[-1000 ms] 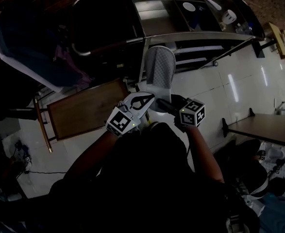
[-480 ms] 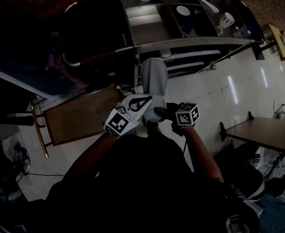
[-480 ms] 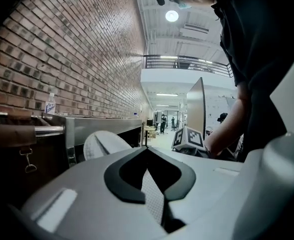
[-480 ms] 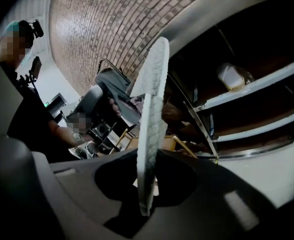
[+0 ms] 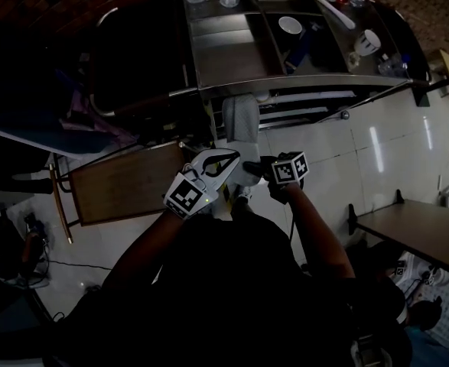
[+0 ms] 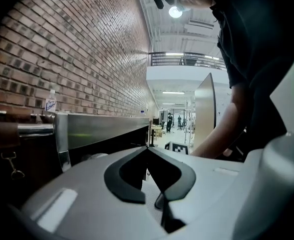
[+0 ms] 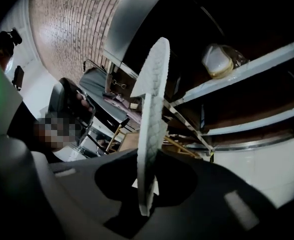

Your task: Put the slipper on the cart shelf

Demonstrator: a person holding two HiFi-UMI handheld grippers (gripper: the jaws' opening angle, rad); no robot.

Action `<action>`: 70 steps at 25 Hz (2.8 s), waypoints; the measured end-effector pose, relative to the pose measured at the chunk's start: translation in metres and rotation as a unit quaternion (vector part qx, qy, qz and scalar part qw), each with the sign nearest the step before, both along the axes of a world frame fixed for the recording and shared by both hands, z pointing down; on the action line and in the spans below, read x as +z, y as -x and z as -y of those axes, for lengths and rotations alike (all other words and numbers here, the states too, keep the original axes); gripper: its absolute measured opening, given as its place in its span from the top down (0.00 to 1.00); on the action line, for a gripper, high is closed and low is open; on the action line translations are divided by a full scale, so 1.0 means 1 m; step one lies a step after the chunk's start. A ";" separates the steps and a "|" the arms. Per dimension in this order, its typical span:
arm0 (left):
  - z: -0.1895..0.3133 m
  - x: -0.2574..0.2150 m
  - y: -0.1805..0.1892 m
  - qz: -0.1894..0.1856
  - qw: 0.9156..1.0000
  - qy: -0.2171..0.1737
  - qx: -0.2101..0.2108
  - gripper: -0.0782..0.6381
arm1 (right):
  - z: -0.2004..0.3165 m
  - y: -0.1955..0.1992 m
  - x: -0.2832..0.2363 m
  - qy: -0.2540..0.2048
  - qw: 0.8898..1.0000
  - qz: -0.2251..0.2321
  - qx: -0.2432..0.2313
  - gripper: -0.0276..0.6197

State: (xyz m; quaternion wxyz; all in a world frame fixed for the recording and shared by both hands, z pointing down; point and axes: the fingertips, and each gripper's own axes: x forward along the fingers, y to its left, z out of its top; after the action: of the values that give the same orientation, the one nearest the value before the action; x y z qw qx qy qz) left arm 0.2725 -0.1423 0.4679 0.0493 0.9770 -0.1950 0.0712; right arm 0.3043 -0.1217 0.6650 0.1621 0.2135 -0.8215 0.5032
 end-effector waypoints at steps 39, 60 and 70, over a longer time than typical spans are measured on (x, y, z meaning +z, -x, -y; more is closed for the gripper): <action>0.057 0.065 -0.009 0.032 0.996 0.027 -0.076 0.89 | 0.253 -0.010 0.020 -0.219 0.961 -0.012 0.170 0.85; 0.060 0.064 0.003 0.020 0.995 0.030 -0.093 0.89 | 0.259 -0.028 -0.001 -0.314 0.914 -0.166 0.196 0.59; 0.060 0.045 0.019 0.002 0.995 0.014 -0.094 0.89 | 0.239 -0.062 -0.030 -0.327 0.895 -0.209 0.219 0.56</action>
State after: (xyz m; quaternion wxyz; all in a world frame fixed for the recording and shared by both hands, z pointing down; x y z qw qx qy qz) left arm 0.2536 -0.2021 0.5133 0.0691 0.9535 -0.2848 0.0709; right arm 0.3664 -0.3603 0.6349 0.1369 0.5296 -0.8192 0.1725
